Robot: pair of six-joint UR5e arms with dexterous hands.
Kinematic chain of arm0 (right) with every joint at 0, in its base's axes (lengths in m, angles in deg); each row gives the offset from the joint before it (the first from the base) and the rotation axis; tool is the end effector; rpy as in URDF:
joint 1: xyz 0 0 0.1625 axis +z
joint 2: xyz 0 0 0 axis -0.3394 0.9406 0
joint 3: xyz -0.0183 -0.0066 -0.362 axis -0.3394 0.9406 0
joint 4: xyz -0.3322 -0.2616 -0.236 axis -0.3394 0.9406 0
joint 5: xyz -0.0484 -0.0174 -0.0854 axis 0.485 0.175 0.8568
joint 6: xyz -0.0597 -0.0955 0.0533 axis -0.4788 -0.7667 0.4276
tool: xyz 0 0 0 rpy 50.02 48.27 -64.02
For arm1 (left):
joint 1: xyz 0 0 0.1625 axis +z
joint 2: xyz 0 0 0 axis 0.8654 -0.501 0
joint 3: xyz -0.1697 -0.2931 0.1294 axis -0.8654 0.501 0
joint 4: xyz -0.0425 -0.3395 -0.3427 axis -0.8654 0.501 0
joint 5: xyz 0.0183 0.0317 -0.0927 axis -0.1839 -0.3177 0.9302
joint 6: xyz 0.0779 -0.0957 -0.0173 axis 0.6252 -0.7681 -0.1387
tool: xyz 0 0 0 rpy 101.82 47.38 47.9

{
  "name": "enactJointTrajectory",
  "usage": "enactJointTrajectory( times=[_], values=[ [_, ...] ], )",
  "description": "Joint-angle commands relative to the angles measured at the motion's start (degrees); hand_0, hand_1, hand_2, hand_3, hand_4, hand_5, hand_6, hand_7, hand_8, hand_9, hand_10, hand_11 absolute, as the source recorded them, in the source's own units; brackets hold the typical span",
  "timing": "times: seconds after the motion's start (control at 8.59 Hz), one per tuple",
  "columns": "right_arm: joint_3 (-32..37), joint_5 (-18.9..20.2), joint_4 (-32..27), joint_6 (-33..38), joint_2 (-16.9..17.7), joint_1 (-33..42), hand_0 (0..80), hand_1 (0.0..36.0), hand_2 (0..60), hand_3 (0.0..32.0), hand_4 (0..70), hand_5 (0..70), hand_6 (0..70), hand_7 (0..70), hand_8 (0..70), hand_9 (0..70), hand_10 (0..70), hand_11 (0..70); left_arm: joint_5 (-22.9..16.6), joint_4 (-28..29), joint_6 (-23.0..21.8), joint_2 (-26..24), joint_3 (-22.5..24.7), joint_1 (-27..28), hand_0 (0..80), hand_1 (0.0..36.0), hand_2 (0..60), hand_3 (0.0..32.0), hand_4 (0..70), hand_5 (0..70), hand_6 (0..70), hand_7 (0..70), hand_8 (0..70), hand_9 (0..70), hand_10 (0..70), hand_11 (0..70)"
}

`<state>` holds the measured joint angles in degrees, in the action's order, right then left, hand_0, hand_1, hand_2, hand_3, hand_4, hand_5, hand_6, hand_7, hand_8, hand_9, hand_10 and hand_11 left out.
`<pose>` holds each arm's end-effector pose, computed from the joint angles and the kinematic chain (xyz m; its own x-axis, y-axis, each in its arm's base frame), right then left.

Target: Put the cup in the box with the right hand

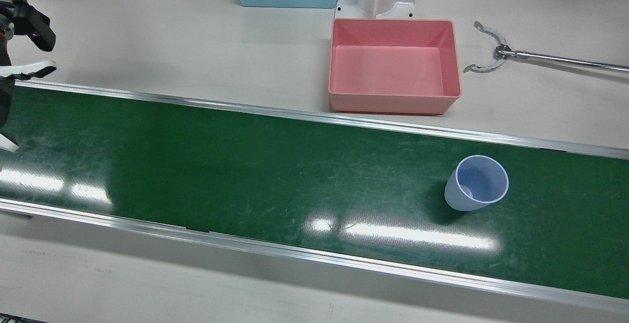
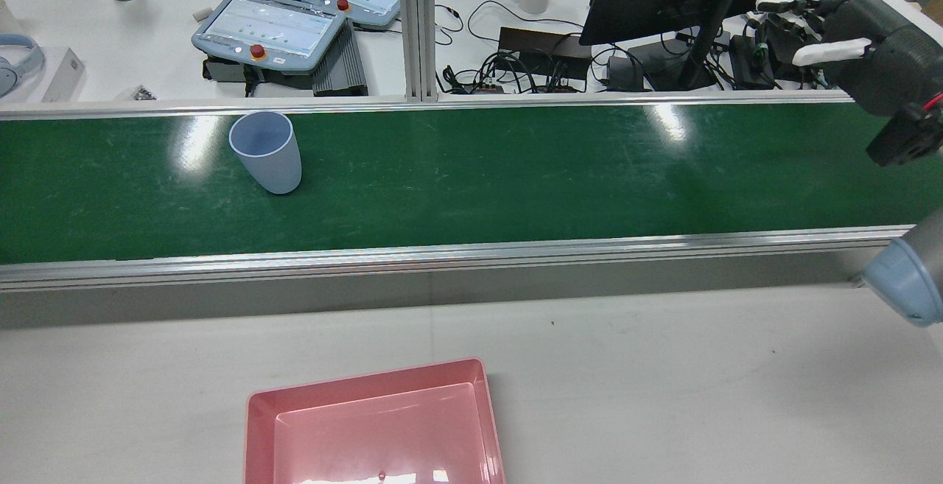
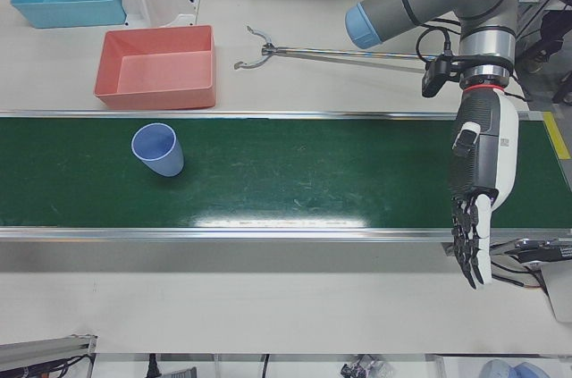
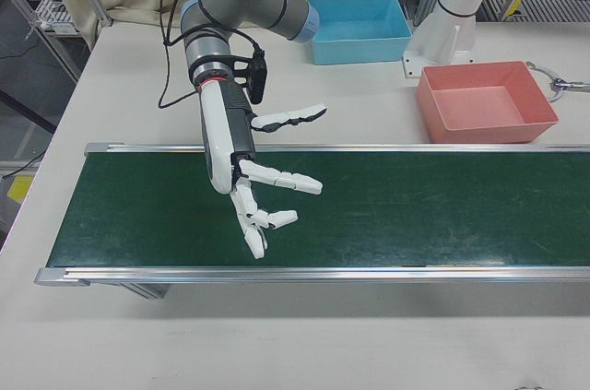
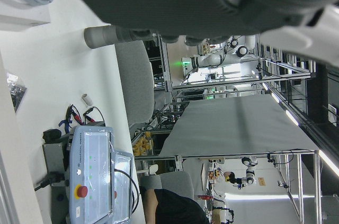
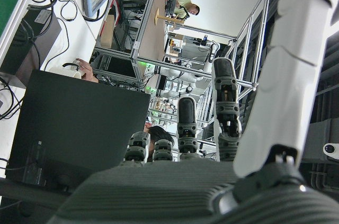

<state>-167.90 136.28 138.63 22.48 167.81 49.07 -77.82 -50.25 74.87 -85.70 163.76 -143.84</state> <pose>-0.0708 -0.6127 0.3597 -0.9643 0.1502 0.2180 -0.1837 0.2135 -0.9595 -0.0416 -0.6618 0.4397 -0.9535 -0.2802 -0.1114 0.1181 -0.0071 -0.9930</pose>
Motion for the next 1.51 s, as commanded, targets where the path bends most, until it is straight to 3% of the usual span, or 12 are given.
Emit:
enactJointTrajectory(
  times=[0.0,1.4],
  values=[
    [0.0,0.0,0.0,0.0,-0.04,-0.09,56.5,12.7,0.0,0.0,36.5,5.3,10.3,46.5,1.4,10.1,6.5,11.2,0.0,0.03,0.05,0.0,0.0,-0.03,0.0,0.0,0.0,0.0,0.0,0.0,0.0,0.0,0.0,0.0,0.0,0.0],
    [-0.17,0.09,0.0,0.0,0.14,0.0,56.6,12.8,0.0,0.0,36.3,5.3,10.3,46.1,1.2,9.8,6.4,11.0,0.0,0.03,0.04,0.0,0.0,-0.03,0.0,0.0,0.0,0.0,0.0,0.0,0.0,0.0,0.0,0.0,0.0,0.0]
  ],
)
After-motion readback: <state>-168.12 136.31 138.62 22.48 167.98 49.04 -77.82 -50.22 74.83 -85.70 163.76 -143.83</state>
